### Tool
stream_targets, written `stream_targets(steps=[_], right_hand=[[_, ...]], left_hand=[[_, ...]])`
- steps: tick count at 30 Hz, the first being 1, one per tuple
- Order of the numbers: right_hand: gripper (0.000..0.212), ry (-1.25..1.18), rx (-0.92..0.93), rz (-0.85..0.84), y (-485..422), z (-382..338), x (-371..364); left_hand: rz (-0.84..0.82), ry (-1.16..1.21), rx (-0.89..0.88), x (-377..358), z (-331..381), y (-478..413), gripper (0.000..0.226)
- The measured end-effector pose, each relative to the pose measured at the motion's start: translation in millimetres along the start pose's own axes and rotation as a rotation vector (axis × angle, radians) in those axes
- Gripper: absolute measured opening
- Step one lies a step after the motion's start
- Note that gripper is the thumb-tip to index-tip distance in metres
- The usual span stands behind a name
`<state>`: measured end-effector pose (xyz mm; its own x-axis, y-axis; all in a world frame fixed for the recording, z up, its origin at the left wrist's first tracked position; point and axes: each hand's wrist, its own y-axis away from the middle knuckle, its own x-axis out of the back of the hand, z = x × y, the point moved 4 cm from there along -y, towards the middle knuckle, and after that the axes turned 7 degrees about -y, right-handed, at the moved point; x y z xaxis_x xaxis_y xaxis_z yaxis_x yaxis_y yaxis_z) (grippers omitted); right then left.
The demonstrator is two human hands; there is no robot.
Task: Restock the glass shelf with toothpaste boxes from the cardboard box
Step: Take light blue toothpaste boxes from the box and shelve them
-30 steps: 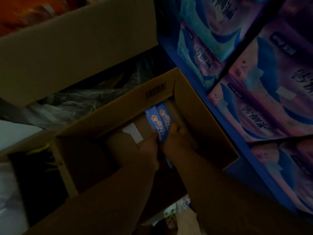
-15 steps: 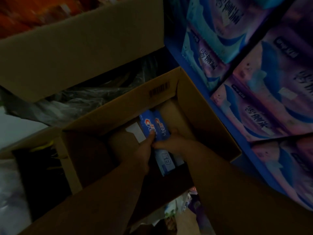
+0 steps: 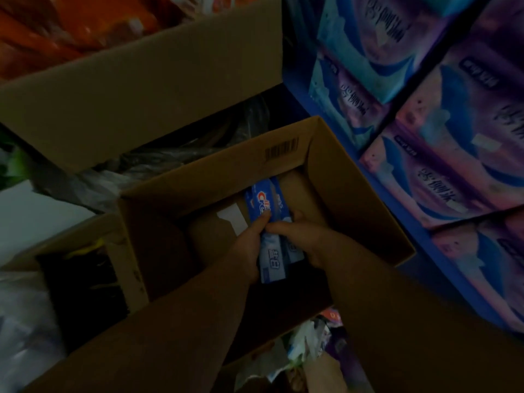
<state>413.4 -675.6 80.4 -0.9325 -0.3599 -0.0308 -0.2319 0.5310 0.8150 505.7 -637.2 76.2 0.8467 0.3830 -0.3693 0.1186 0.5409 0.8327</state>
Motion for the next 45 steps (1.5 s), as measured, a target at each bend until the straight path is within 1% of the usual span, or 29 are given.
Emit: stream_targets(steps=[2, 4, 6, 8, 10, 12, 13, 15, 17, 19, 22, 25, 29, 32, 34, 35, 38, 39, 45], right_hand=[[0.086, 0.031, -0.039, -0.002, 2, -3, -1], [0.086, 0.067, -0.055, -0.005, 9, -10, -1], [0.069, 0.085, -0.072, -0.045, 20, -20, -4], [0.053, 0.088, -0.079, -0.072, 37, -32, -10], [0.048, 0.102, -0.074, -0.059, 54, -43, -16], [0.044, 0.089, -0.06, -0.053, 76, -53, -24], [0.041, 0.066, -0.045, -0.049, 87, -57, -27], [0.031, 0.027, 0.012, -0.021, 111, -65, -30], [0.02, -0.007, 0.12, 0.031, 137, -76, -29], [0.027, -0.039, 0.243, 0.102, 165, -90, -27], [0.048, -0.036, 0.399, 0.202, 214, -118, -25], [0.054, 0.024, 0.517, 0.306, 276, -150, -23], [0.056, 0.136, 0.688, 0.432, 365, -190, -19], [0.08, 0.232, 0.788, 0.562, 431, -215, -13], [0.094, 0.26, 0.836, 0.645, 471, -225, -10], [0.094, 0.267, 0.863, 0.683, 489, -228, -7], [0.081, 0.279, 0.959, 0.778, 548, -233, 3], [0.081, 0.28, 0.981, 0.801, 568, -233, 6], [0.094, 0.321, 1.06, 0.979, 676, -226, 33]], left_hand=[[-0.03, -0.004, 0.012, -2, 3, 5, 0.049], [-0.041, -0.008, 0.032, -6, 8, 14, 0.052], [-0.039, 0.007, 0.064, -15, 15, 27, 0.056], [-0.023, -0.001, 0.064, -21, 21, 37, 0.056], [0.009, 0.019, 0.059, -24, 26, 51, 0.05], [-0.007, 0.068, 0.095, -26, 28, 73, 0.042], [-0.013, 0.089, 0.112, -27, 30, 85, 0.04], [-0.039, 0.086, 0.102, -25, 35, 104, 0.048], [-0.059, 0.048, 0.062, -30, 47, 125, 0.052], [-0.081, 0.002, 0.002, -43, 63, 152, 0.05], [-0.157, -0.032, -0.089, -66, 89, 197, 0.045], [-0.268, -0.066, -0.13, -92, 111, 250, 0.038], [-0.371, -0.098, -0.227, -127, 140, 314, 0.042], [-0.405, -0.138, -0.314, -159, 157, 363, 0.041], [-0.467, -0.175, -0.378, -183, 166, 398, 0.038], [-0.493, -0.192, -0.413, -193, 168, 415, 0.036], [-0.595, -0.242, -0.476, -225, 170, 461, 0.03], [-0.625, -0.258, -0.487, -235, 168, 475, 0.03], [-0.816, -0.32, -0.609, -297, 146, 560, 0.036]])
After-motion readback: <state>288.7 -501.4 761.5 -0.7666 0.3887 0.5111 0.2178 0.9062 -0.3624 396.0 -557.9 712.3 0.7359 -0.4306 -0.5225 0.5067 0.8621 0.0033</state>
